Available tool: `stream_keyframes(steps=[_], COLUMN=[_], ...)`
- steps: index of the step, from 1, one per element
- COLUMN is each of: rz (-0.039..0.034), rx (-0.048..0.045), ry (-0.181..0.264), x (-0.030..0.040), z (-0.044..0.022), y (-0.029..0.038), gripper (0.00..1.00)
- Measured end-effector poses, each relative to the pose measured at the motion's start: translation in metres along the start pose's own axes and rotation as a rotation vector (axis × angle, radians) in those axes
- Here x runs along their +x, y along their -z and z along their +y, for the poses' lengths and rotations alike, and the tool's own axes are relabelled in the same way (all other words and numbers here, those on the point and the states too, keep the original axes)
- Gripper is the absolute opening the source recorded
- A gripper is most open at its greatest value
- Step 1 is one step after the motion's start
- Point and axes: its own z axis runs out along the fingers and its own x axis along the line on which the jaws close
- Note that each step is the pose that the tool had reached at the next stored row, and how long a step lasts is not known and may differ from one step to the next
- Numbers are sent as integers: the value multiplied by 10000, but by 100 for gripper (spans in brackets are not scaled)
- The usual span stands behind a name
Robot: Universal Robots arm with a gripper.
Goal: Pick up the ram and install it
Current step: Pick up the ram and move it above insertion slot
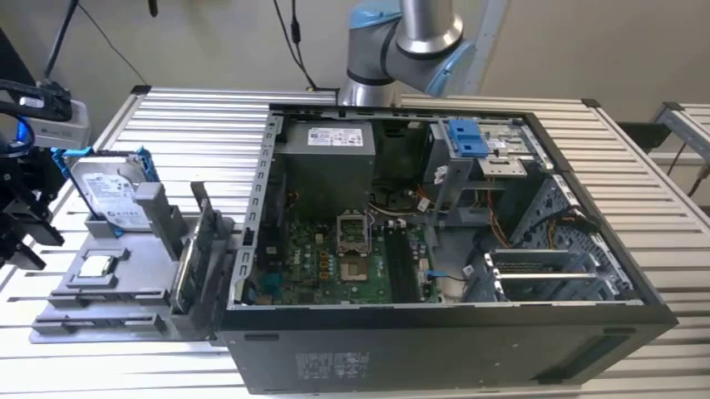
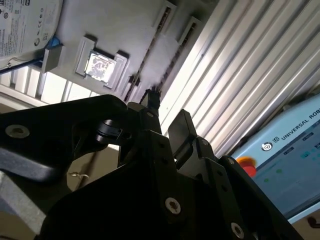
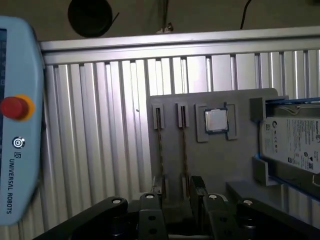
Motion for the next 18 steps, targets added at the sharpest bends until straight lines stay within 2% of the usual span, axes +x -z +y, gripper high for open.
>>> stream_keyframes(steps=[5, 12, 18], rz=[0, 0, 0], rx=[-3, -3, -4], ry=[113, 119, 119], x=[1, 6, 8], z=[-1, -3, -4], y=[-43, -146, -206], gripper=[36, 36, 36])
